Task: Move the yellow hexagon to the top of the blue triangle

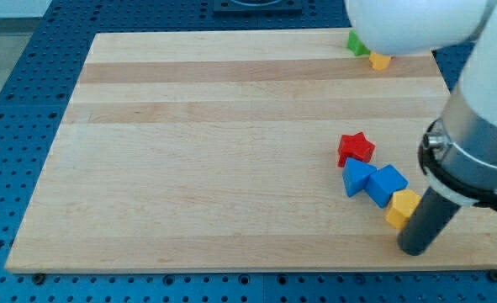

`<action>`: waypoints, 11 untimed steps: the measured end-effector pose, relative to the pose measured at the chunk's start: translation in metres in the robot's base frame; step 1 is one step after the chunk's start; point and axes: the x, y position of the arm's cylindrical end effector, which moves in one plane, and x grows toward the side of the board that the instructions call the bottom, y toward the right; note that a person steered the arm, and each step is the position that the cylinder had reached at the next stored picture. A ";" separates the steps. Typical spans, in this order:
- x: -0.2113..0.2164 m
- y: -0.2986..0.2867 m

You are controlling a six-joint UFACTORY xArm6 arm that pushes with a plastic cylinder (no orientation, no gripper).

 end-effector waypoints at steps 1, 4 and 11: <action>-0.006 0.015; -0.036 -0.018; -0.128 -0.064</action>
